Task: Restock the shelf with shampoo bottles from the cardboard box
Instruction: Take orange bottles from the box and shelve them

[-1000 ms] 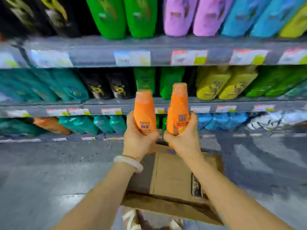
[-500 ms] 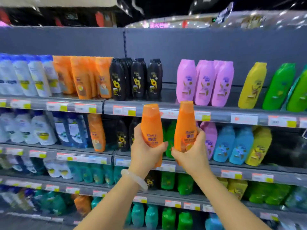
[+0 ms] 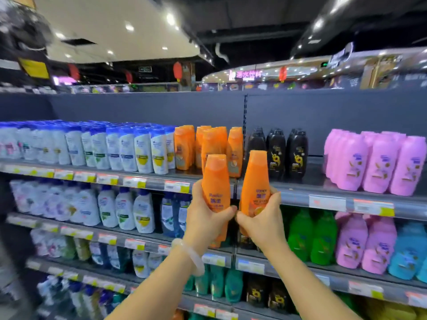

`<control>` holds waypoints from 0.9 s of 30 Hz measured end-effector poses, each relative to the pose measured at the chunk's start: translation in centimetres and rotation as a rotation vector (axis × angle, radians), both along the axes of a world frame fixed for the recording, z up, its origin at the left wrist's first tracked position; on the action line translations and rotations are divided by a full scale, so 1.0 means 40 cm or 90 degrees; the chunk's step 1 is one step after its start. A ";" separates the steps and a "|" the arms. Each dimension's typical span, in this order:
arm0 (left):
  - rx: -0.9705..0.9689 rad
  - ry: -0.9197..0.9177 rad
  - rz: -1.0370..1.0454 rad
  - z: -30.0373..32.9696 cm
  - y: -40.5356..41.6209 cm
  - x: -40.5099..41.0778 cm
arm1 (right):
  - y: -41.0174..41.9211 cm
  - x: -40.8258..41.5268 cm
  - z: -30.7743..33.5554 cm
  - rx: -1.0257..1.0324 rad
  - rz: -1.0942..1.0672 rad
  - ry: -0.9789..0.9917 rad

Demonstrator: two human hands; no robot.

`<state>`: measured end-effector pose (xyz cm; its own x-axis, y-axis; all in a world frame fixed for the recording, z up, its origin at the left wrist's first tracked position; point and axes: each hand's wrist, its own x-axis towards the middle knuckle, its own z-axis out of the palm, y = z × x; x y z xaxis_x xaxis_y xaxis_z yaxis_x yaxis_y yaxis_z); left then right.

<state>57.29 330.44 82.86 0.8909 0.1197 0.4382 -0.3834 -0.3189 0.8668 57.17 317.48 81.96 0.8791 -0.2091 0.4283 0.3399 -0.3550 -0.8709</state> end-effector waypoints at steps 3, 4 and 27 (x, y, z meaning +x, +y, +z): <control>-0.005 0.006 0.019 -0.002 0.091 0.019 | 0.094 0.030 -0.009 0.011 0.018 0.001; -0.007 0.010 0.024 -0.004 0.114 0.026 | 0.118 0.041 -0.013 0.010 0.027 0.005; -0.012 -0.043 0.045 0.067 0.263 0.514 | 0.192 0.499 0.048 0.029 -0.008 -0.076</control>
